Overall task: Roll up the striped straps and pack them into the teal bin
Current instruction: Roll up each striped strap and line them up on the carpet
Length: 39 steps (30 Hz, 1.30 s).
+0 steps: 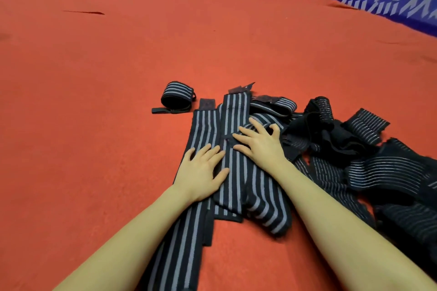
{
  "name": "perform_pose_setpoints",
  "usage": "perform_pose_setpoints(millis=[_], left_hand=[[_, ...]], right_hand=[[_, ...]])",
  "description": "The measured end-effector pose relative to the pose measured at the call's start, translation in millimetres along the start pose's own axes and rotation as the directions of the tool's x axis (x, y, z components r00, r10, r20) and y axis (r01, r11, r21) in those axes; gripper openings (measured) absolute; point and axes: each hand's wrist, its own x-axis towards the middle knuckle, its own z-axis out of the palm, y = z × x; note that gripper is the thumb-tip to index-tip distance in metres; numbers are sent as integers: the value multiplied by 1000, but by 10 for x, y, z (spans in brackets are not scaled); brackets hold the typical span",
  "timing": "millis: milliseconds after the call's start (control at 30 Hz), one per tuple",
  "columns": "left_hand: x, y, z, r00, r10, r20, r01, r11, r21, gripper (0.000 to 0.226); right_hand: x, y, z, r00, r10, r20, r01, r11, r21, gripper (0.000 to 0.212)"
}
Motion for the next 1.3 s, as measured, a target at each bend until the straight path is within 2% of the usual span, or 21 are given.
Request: perform_pose_setpoints(millis=[100, 167, 267, 367, 467, 533, 633, 700, 767, 867, 967, 1033, 1100, 1200, 1300], left_hand=[[25, -25, 55, 1000, 9, 4, -9, 999, -31, 65], [10, -20, 92, 999, 23, 48, -22, 999, -23, 67], [-9, -27, 134, 998, 12, 63, -11, 1000, -15, 82], [-11, -33, 167, 999, -14, 42, 16, 999, -39, 82], [60, -54, 140, 999, -8, 40, 9, 1000, -29, 82], [95, -67, 118, 999, -5, 45, 6, 999, -32, 83], [87, -81, 126, 997, 3, 71, -1, 1000, -23, 84], [82, -99, 142, 997, -2, 82, 4, 1000, -21, 77], [79, -111, 157, 995, -8, 103, 12, 999, -40, 62], [24, -70, 142, 991, -15, 135, 26, 997, -79, 55], [-22, 53, 7, 999, -40, 5, 40, 964, -264, 55], [-17, 179, -153, 985, -46, -164, -22, 920, -392, 61], [-8, 336, -348, 955, -13, -297, -125, 888, -443, 64], [17, 564, -619, 934, 74, -350, -258, 818, -515, 58], [81, 687, -785, 911, 56, -409, -310, 747, -588, 50]], right_hand=[[-38, -12, 188, 978, 56, -201, -49, 998, 43, 22], [-76, -10, 270, 950, 130, -284, -101, 989, 112, 17], [-123, -46, 286, 906, 208, -369, -130, 966, 225, 27], [-137, -36, 263, 828, 354, -434, -197, 909, 366, 31], [-105, 42, 170, 741, 540, -399, -301, 799, 521, 36], [-114, 54, 92, 720, 600, -350, -316, 732, 604, 37], [-170, 8, -71, 713, 624, -319, -240, 645, 726, 27], [-187, -38, -211, 704, 634, -320, -197, 608, 769, 23], [-203, -86, -338, 704, 631, -324, -176, 598, 782, 22], [-293, -140, -489, 725, 589, -358, -130, 627, 768, 20], [-350, -139, -661, 736, 568, -369, -106, 634, 766, 20], [-361, -135, -795, 725, 570, -387, -88, 633, 769, 20], [-384, -129, -917, 716, 598, -359, -93, 592, 800, 21], [-434, -135, -1094, 715, 613, -336, -85, 553, 829, 17], [-429, -128, -1262, 709, 586, -391, -25, 576, 817, 16]])
